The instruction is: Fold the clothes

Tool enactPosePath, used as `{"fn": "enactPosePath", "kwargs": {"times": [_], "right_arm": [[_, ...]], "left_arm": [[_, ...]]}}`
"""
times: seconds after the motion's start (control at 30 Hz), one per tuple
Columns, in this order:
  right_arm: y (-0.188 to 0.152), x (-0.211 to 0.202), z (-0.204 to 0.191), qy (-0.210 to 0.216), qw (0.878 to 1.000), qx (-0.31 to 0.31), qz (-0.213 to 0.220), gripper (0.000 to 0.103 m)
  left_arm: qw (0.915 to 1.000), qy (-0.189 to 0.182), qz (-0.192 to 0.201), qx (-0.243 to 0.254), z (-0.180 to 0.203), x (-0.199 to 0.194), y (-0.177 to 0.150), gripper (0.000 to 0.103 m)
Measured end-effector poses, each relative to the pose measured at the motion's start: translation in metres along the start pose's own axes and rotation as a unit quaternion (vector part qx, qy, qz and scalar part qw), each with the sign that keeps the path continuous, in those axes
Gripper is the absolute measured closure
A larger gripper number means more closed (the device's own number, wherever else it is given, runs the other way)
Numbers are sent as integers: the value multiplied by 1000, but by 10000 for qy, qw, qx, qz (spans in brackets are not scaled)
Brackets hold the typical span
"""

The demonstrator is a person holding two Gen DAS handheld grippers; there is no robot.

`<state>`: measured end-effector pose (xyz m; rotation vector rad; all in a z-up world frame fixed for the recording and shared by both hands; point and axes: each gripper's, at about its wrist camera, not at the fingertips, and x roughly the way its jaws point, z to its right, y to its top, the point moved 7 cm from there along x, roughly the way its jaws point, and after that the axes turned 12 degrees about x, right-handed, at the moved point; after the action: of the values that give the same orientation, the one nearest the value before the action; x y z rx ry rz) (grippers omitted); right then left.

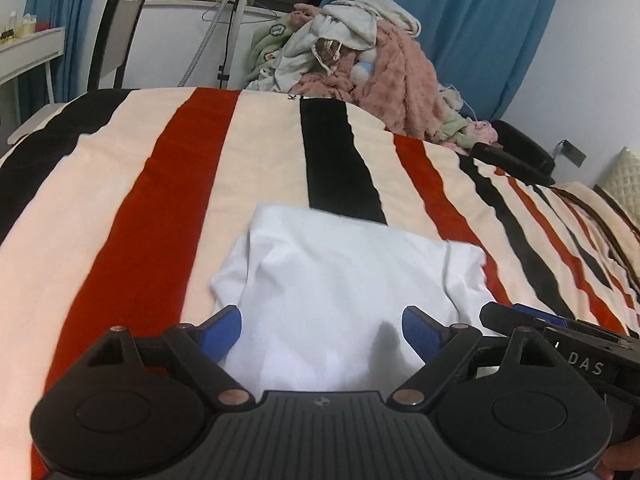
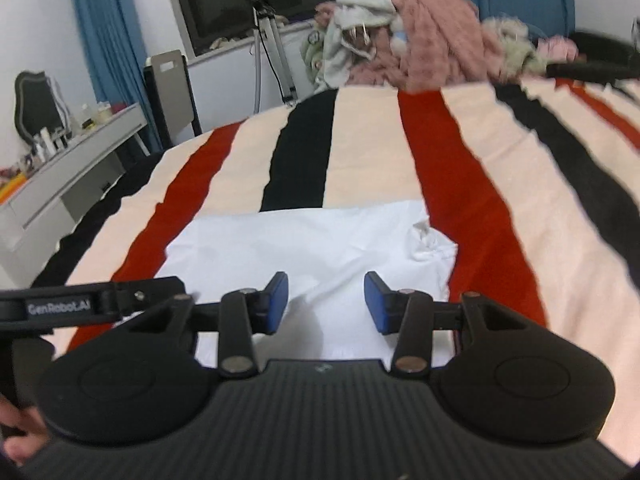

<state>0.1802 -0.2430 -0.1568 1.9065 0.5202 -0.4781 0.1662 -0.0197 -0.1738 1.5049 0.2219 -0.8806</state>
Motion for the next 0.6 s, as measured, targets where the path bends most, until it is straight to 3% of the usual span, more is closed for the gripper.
{"fn": "enactPosePath", "kwargs": {"times": [0.27, 0.4, 0.5, 0.6], "right_arm": [[-46, -4, 12, -314, 9990, 100, -297, 58], [-47, -5, 14, -334, 9988, 231, -276, 58], [-48, -6, 13, -351, 9986, 286, -270, 58], [-48, -11, 13, -354, 9983, 395, -246, 58]], "left_arm": [[9992, 245, -212, -231, -3, -27, -40, 16], [9969, -9, 14, -787, -9, -54, -46, 15], [9854, -332, 51, -1667, -19, -72, -63, 13], [9671, -593, 61, -2475, -30, -81, -80, 12]]}}
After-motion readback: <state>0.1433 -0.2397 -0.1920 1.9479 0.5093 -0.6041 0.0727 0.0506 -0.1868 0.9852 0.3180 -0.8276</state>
